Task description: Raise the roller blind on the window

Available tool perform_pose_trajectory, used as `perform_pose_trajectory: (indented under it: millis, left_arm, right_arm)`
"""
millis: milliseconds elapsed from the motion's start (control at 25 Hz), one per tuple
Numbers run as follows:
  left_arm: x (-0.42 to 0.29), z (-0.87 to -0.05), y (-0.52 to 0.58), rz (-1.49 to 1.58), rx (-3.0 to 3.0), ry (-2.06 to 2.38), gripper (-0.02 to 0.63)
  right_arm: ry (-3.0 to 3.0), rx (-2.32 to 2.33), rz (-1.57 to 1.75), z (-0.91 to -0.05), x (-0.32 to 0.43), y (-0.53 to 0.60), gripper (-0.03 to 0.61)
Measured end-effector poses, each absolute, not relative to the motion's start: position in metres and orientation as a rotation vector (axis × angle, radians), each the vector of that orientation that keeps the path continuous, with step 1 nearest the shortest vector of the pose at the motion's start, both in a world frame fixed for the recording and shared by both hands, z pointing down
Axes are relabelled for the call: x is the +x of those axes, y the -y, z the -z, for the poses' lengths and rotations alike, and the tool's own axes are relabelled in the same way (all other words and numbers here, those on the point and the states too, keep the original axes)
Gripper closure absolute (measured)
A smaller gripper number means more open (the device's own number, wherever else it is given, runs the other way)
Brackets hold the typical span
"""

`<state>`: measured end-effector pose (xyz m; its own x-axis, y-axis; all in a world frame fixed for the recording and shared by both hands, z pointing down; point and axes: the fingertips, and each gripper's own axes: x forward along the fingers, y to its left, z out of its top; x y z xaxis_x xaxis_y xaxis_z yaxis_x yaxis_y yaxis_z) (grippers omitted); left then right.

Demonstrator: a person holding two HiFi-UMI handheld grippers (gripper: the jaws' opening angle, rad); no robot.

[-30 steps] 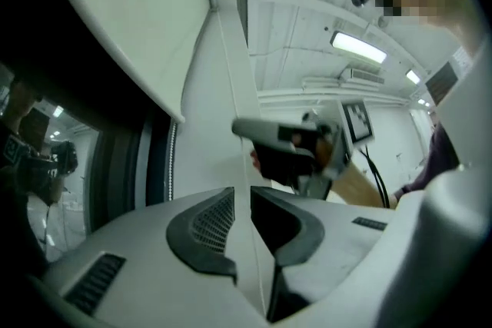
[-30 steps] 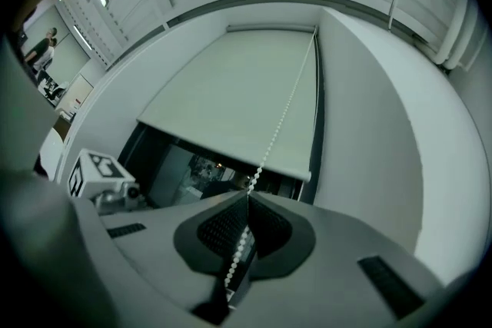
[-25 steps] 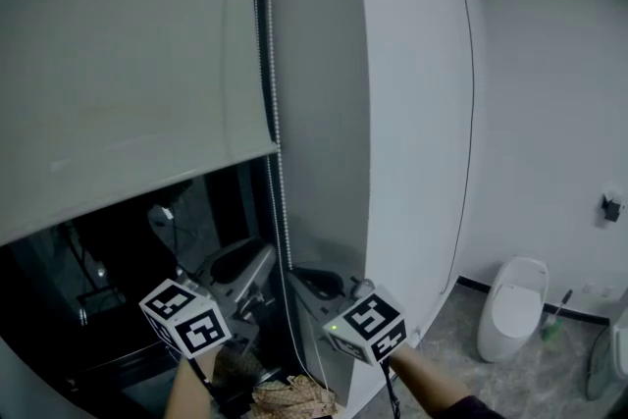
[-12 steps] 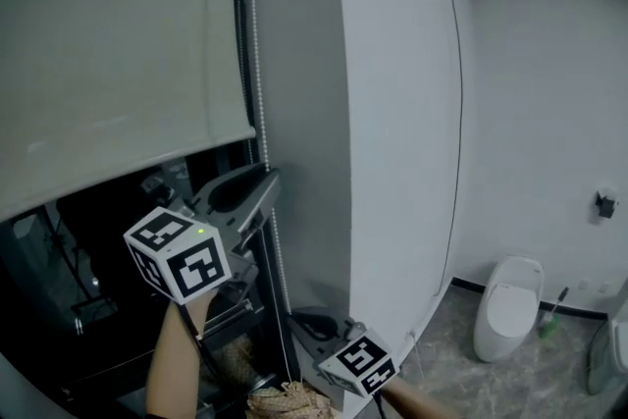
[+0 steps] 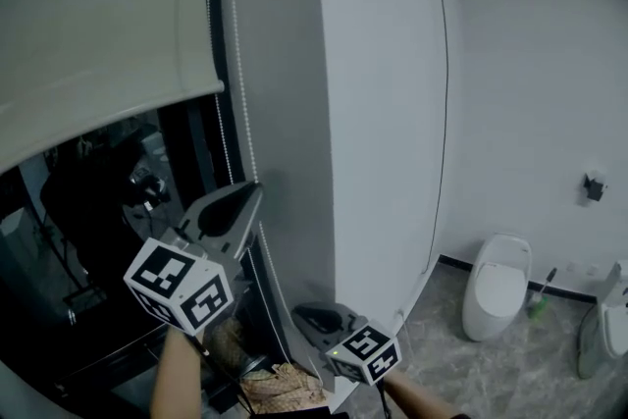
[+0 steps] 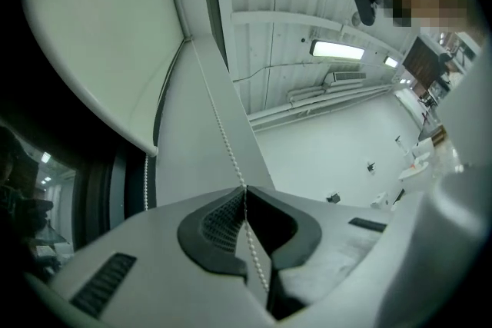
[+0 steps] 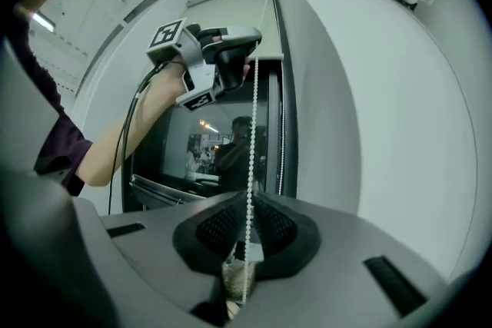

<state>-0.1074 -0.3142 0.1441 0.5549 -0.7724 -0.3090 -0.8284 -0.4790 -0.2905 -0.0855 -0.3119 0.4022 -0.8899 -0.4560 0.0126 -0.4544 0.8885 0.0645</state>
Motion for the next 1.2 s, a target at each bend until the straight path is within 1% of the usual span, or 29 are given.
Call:
perform_pose_trajectory:
  millis: [200, 360, 400, 440, 520, 640, 1000, 1200]
  left_arm:
    - [-0.109, -0.17, 0.309, -0.113, -2.352, -1.339, 0.595]
    - [-0.111, -0.207, 0.31, -0.067, -2.389, -1.36, 0.595]
    - [-0.112, -0.217, 0.31, -0.059, -2.401, -1.366, 0.596]
    - [-0.114, -0.226, 0.31, -0.051, -2.413, -1.373, 0.596]
    - [-0.116, -0.241, 0.311, -0.035, -2.435, -1.385, 0.597]
    - [-0.117, -0.259, 0.312, -0.009, -2.458, -1.399, 0.597]
    - [-0.117, -0.313, 0.304, 0.028, -2.536, -1.409, 0.597]
    - [-0.115, -0.335, 0.296, 0.054, -2.571, -1.395, 0.597]
  right_arm:
    - [3.191, 0.7, 0.072, -0.331, -0.083, 0.315, 0.565]
    - [3.326, 0.665, 0.153, -0.258, -0.081, 0.32, 0.561]
    - [3.33, 0.655, 0.194, -0.242, -0.082, 0.32, 0.549]
    - [3.329, 0.64, 0.237, -0.229, -0.084, 0.319, 0.518]
    - [3.327, 0.609, 0.321, -0.204, -0.09, 0.316, 0.483]
    - [3.349, 0.569, 0.389, -0.171, -0.099, 0.313, 0.483]
    - [3.406, 0.538, 0.526, -0.097, -0.124, 0.302, 0.483]
    - [3.377, 0.654, 0.554, -0.086, -0.126, 0.317, 0.483]
